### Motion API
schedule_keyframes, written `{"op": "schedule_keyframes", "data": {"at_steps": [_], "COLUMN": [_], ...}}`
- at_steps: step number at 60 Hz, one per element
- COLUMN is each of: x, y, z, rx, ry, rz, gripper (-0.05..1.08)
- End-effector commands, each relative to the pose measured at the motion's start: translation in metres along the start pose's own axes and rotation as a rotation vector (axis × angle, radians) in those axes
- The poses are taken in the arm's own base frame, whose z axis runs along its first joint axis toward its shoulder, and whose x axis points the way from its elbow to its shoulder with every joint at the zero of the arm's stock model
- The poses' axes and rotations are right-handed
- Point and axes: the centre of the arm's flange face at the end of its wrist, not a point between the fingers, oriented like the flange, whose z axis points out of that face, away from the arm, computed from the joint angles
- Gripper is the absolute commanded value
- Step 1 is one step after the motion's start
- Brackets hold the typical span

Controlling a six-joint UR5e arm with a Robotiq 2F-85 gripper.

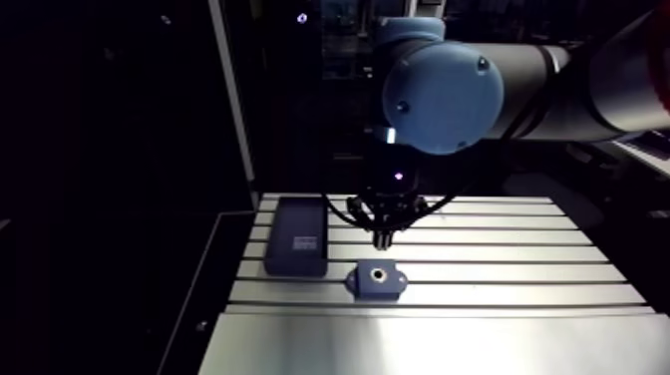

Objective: Pick up the bearing and press it into the housing until flush.

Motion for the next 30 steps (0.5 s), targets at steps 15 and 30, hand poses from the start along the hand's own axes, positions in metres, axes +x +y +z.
{"op": "schedule_keyframes", "data": {"at_steps": [15,30], "x": [-0.012,-0.019], "y": [-0.003,-0.004], "z": [-0.114,-0.158], "rx": [0.0,0.0], "ry": [0.003,0.007], "rz": [-0.052,-0.054], "gripper": [0.01,0.01]}}
